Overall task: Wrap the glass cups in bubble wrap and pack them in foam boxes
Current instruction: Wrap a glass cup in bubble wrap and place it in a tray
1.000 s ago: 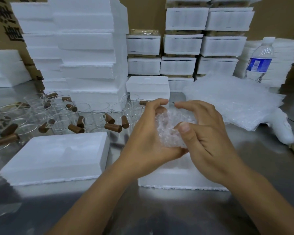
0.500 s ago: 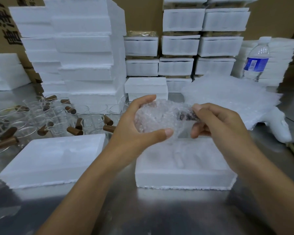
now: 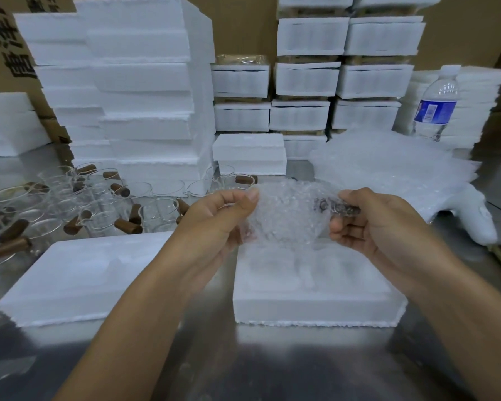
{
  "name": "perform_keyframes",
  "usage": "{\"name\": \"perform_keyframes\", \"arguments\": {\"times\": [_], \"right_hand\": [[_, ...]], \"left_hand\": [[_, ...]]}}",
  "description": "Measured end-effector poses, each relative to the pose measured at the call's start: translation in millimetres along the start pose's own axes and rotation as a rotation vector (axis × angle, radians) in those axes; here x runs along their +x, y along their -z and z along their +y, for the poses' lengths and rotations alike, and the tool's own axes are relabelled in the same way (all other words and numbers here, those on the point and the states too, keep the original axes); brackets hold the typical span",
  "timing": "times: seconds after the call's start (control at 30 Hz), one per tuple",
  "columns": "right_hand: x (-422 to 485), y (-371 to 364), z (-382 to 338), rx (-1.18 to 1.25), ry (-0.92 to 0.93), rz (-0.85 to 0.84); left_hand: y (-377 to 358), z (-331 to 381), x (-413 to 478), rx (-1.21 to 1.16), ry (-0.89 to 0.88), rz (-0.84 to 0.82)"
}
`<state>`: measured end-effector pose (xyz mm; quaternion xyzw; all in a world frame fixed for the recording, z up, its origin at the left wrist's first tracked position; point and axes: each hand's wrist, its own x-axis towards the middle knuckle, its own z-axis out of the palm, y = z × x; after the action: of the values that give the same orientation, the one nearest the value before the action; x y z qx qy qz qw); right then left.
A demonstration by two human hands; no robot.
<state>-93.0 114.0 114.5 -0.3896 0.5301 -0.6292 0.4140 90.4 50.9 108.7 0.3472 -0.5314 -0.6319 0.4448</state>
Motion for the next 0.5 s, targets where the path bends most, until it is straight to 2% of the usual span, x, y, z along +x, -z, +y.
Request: {"name": "perform_keyframes", "arguments": {"times": [0.17,0.33,0.5], "right_hand": [[-0.4,3.5,-1.6,-0.108,0.012,-0.106],[-3.4,13.6,-2.9,-0.318,-0.019,-0.314],[-1.0,15.9,7.0,-0.526,-0.027,-0.375]], "left_hand": [[7.2,2.4,4.1,-0.119,0.085,-0.038],[5.6,-1.7,1.1,0.205,0.063,0.038],[8.2,-11.4,3.6,0.462,-0.042,0.110]]}}
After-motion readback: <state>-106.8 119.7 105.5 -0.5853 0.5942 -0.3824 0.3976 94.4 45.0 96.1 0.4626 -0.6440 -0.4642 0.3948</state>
